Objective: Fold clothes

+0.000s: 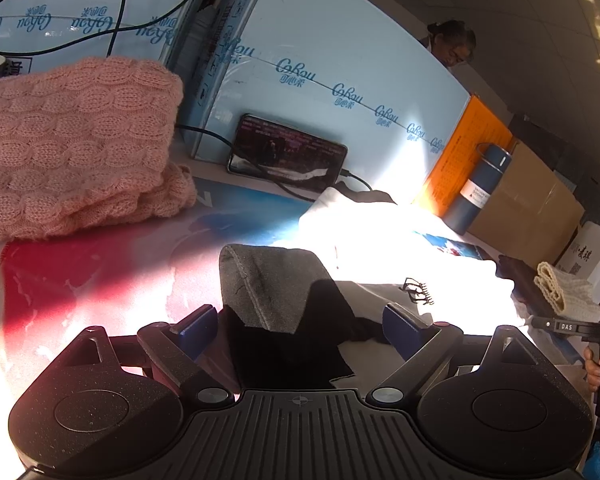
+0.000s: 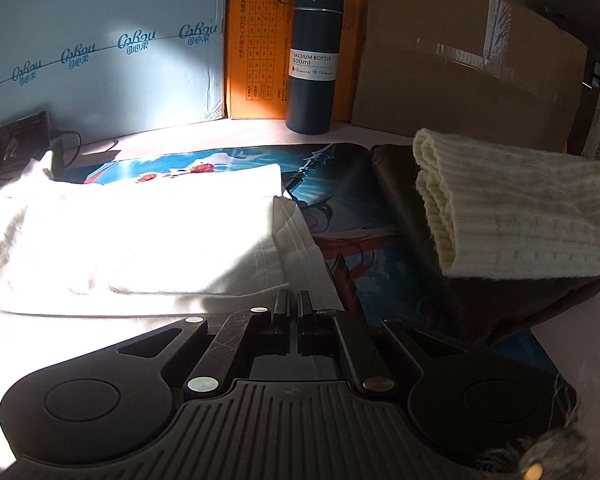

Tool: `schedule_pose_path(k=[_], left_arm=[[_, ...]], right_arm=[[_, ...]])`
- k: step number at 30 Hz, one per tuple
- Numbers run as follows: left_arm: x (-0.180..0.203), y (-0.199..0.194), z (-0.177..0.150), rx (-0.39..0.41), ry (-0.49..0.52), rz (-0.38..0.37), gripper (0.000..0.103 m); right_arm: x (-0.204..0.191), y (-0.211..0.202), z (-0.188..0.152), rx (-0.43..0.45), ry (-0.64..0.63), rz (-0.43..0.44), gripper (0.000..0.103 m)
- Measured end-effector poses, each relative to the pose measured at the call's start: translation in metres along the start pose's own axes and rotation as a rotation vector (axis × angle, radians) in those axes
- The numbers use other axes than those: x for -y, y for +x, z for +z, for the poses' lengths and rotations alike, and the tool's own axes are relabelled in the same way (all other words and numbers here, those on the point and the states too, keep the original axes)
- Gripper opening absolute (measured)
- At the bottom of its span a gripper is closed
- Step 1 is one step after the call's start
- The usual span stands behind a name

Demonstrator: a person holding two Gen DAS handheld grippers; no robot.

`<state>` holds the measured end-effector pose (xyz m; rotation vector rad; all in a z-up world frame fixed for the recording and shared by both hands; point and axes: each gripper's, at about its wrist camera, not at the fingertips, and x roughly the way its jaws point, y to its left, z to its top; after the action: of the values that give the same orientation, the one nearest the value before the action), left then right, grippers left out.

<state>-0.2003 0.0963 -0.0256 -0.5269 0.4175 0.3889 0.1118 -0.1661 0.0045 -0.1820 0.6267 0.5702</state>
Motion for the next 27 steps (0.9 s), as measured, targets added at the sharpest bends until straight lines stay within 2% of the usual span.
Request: schedule_pose_path(k=[6,7,8,9,20,23,26,27], left_arm=[[0.000,0.000,0.000,0.000,-0.001,-0.002,0.092],[0.000,0.000,0.000,0.000,-0.002,-0.002,0.092],[-0.001,0.000,0.000,0.002,-0.003,-0.001,0.092],[-0.001,-0.001,0.000,0.004,-0.005,0.000,0.092],[-0.010,-0.001,0.005,0.038,-0.054,0.015,0.092],[-0.009,0.006,0.015,0.033,-0.021,0.032,0.092],[-0.008,0.022,0.024,-0.008,0.020,0.039,0.092],[-0.009,0.027,0.027,-0.024,0.030,0.039,0.087]], right_arm=[[0.014,0.005,0.016,0.006,0.100,0.004,0.007],[0.016,0.007,0.020,0.008,0.122,0.022,0.019],[0.017,0.011,0.023,0.010,0.135,0.036,0.039],[0.014,0.014,0.024,0.011,0.131,0.025,0.046],[-0.013,0.050,0.034,0.014,0.081,-0.094,0.047],[-0.020,0.060,0.037,0.015,0.068,-0.126,0.048],[-0.021,0.057,0.037,0.043,0.076,-0.135,0.050],[-0.019,0.054,0.036,0.056,0.091,-0.128,0.051]])
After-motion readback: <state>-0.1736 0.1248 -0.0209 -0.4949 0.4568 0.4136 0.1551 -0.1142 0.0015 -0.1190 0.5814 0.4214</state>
